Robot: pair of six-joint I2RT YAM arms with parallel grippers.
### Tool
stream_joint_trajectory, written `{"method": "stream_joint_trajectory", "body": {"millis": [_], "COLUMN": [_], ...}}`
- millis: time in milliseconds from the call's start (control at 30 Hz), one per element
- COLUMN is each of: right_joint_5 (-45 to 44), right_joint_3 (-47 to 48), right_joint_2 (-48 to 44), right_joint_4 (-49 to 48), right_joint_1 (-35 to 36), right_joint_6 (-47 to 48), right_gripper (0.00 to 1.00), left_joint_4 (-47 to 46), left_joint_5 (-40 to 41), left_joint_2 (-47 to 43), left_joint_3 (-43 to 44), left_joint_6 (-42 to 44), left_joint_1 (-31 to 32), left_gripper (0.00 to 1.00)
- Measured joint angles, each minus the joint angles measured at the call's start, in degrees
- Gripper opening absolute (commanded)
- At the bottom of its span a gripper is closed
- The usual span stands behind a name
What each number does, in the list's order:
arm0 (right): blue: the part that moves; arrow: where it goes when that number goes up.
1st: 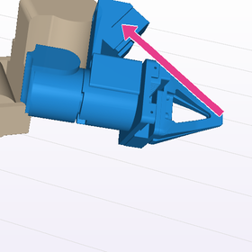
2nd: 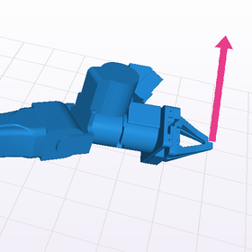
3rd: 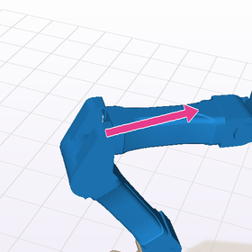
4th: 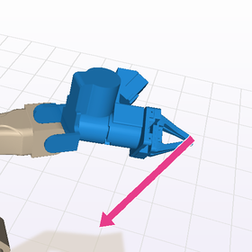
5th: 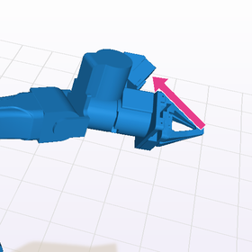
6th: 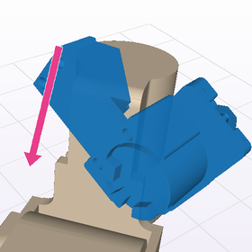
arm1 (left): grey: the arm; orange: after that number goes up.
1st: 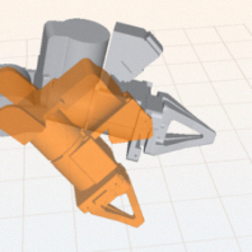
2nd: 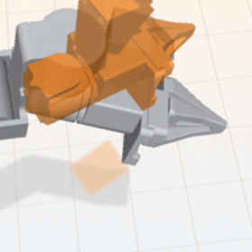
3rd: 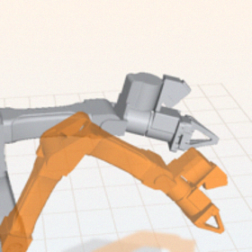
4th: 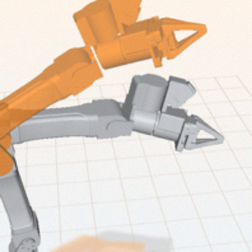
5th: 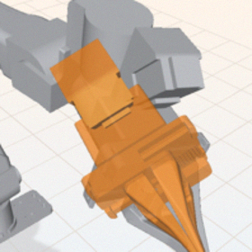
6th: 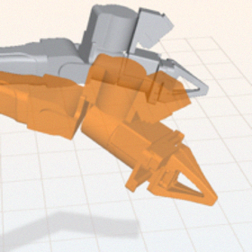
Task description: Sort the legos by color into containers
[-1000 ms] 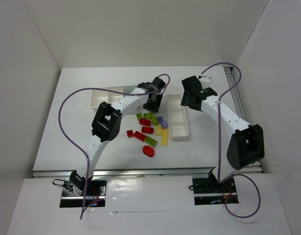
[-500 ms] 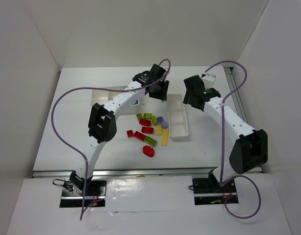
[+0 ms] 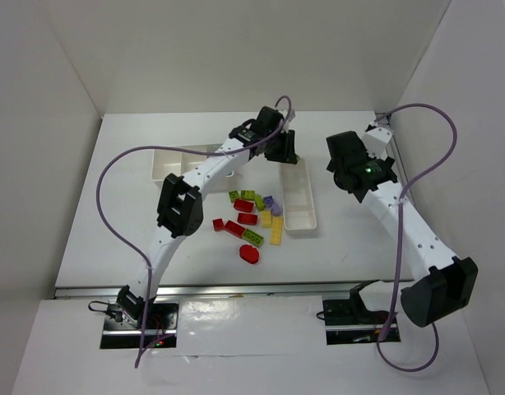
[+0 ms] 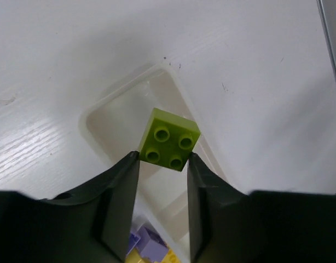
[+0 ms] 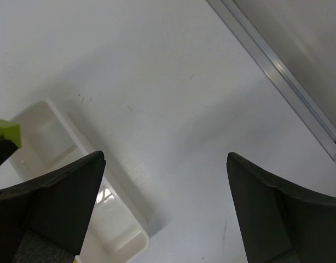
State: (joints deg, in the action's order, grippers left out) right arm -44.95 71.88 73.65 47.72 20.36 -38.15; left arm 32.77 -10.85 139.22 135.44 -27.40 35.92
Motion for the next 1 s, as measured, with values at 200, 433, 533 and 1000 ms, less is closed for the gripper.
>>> {"method": "stream_joint_trajectory", "body": {"millis": [200, 433, 533, 1000], "right_joint_5": [-1.8, -1.8, -1.4, 3.5], "right_joint_3": [-0.1, -0.2, -0.3, -1.4], "right_joint_2": [-1.3, -0.8, -0.6, 4.2], "right_joint_4": [1.0, 1.3, 1.1, -1.8], "right_joint_1": [-0.3, -0.4, -0.4, -0.8], "right_joint_6": [-0.3, -0.3, 0.0, 2.1], "right_gripper": [1.0, 1.0, 1.0, 1.0], "left_joint_4": [-1.0, -1.7, 0.1, 10.0], "left_joint_5": [-1.2, 0.2, 4.8, 26.5], "left_joint_2": [2.4, 0.5, -4.5, -20.2], "left_joint_3": [0.8, -1.6, -7.2, -33.2], "left_joint_6": [-1.2, -1.3, -0.9, -5.6], "left_joint_1": [0.0, 0.0, 0.0, -0.5], "left_gripper": [0.76, 0.52, 0.49, 0.61]}}
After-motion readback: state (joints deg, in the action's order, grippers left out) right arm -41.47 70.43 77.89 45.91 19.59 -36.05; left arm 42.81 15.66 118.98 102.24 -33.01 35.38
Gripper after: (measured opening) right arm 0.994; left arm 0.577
